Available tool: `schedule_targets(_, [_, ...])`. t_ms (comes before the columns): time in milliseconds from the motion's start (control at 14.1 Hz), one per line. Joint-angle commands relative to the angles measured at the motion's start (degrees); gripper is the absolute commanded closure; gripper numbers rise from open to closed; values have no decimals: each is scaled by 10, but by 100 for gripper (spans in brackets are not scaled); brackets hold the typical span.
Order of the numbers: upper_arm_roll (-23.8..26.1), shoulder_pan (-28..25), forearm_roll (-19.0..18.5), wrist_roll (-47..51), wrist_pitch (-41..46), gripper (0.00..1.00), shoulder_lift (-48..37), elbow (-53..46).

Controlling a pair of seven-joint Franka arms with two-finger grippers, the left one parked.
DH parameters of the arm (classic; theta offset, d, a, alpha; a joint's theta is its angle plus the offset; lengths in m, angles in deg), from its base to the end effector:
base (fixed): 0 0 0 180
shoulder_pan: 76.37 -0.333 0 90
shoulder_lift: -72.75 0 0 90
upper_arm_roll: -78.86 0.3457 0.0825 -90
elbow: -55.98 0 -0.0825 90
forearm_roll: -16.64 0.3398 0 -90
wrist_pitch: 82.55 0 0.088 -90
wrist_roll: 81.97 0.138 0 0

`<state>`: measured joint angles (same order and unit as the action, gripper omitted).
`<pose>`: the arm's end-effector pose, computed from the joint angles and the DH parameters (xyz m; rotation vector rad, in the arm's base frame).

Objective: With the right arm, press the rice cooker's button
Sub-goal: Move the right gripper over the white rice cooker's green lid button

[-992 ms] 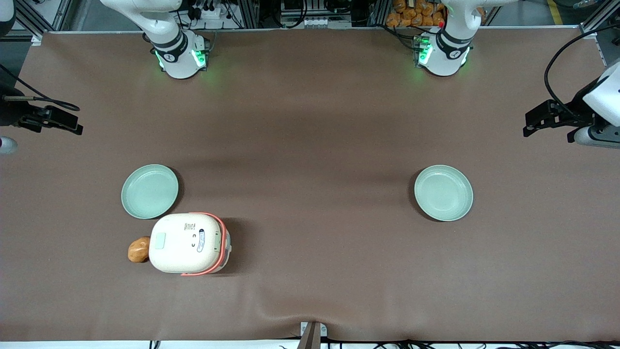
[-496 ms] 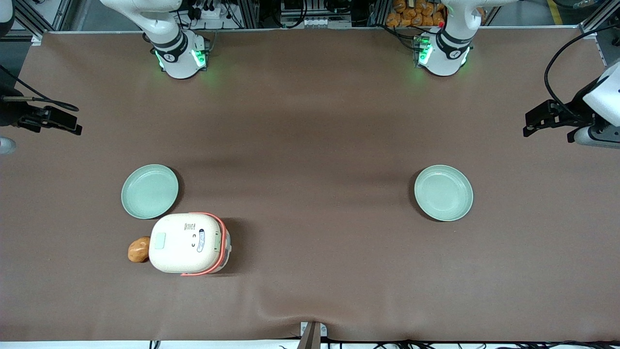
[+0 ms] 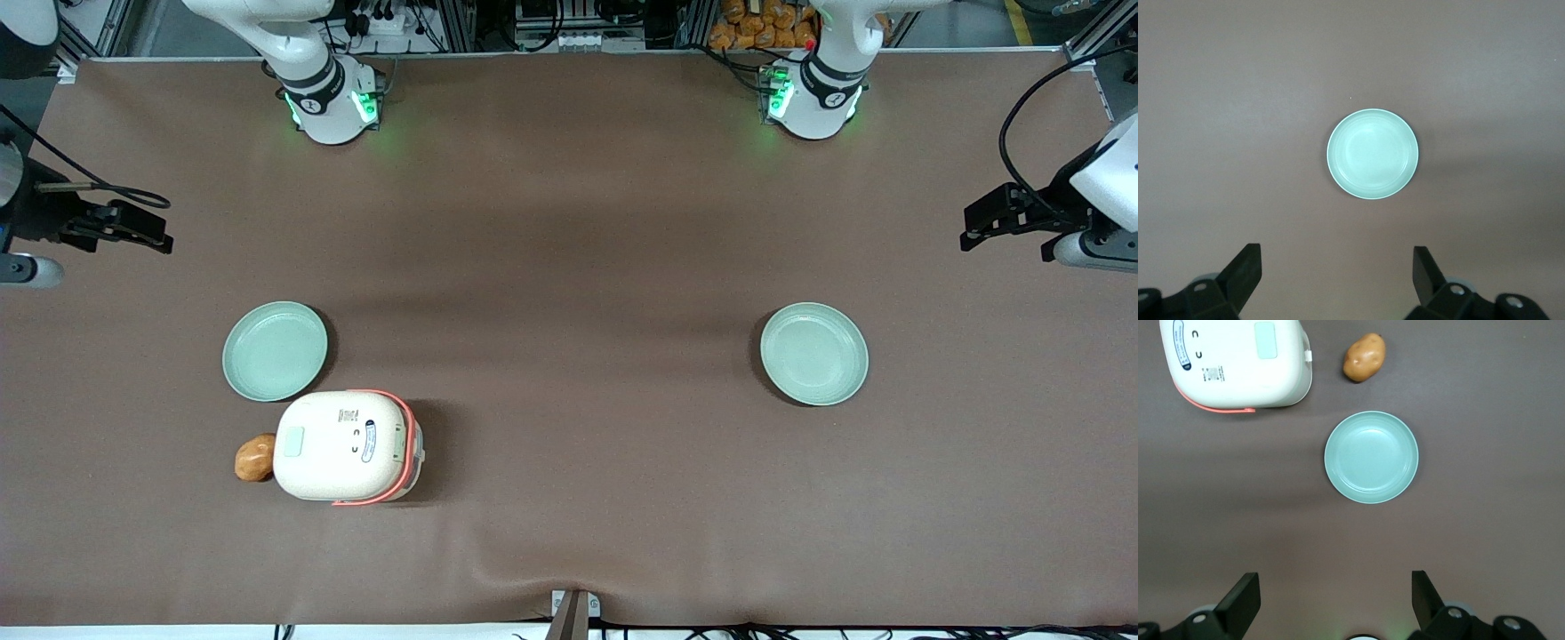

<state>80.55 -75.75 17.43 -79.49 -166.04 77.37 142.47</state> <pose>0.5202 0.0111 0.5984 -3.1224 0.0373 0.2086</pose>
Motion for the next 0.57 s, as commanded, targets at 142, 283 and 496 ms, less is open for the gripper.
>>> schedule_targets(142, [0,-38,-11,-2,-62,0,35,0])
schedule_targets(283, [0,-41,-8,5,-126,0,51,2])
schedule_targets(496, [0,-56,-2,7,-161,23,80,2])
